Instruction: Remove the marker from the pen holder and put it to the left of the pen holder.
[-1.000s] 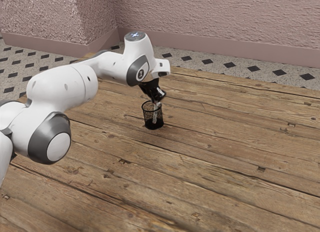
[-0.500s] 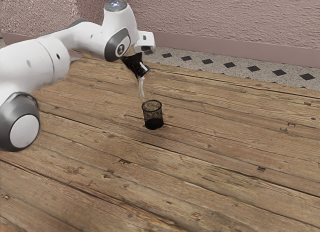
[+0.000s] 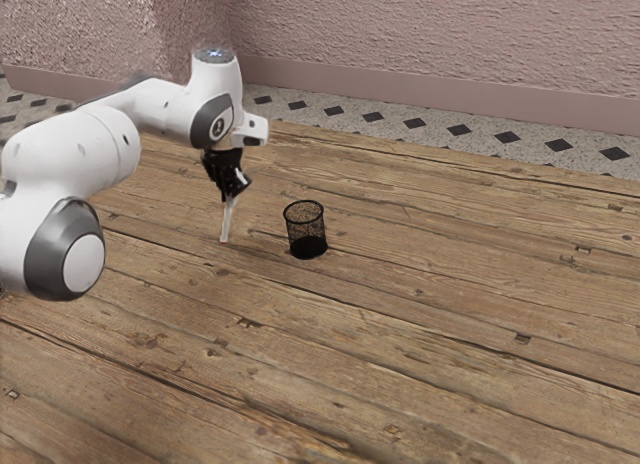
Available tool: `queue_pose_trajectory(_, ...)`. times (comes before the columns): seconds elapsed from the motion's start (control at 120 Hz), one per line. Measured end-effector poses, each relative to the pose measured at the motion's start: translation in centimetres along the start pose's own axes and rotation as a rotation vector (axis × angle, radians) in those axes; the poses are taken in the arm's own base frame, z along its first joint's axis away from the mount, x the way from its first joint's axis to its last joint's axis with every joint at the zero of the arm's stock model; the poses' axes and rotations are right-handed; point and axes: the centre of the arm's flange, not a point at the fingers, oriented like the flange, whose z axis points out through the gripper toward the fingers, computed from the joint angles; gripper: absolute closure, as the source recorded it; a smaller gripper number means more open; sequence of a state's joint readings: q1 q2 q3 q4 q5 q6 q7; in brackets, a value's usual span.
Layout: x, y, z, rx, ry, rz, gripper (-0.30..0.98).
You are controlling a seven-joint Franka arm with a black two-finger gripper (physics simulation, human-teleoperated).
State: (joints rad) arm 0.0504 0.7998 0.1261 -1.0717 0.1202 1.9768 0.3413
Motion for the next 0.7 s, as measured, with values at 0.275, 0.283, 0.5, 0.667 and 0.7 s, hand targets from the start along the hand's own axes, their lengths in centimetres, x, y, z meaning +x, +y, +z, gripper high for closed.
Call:
queue_pose_trajectory(0.275,0.5,-0.7,1.8,-0.014,-0.037,0.096,0.78)
queue_pose_trajectory(0.283,0.5,-0.7,1.8,-0.014,-0.037,0.099,0.77)
queue_pose_trajectory(0.5,0.4,-0.9,0.9,-0.043,-0.027,0.147,0.34)
queue_pose_trajectory(0.667,-2.6,0.8,-11.6,-0.039,0.057,0.196,0.15)
queue_pose_trajectory(0.7,-4.3,1.0,-16.0,-0.035,0.096,0.198,0.13)
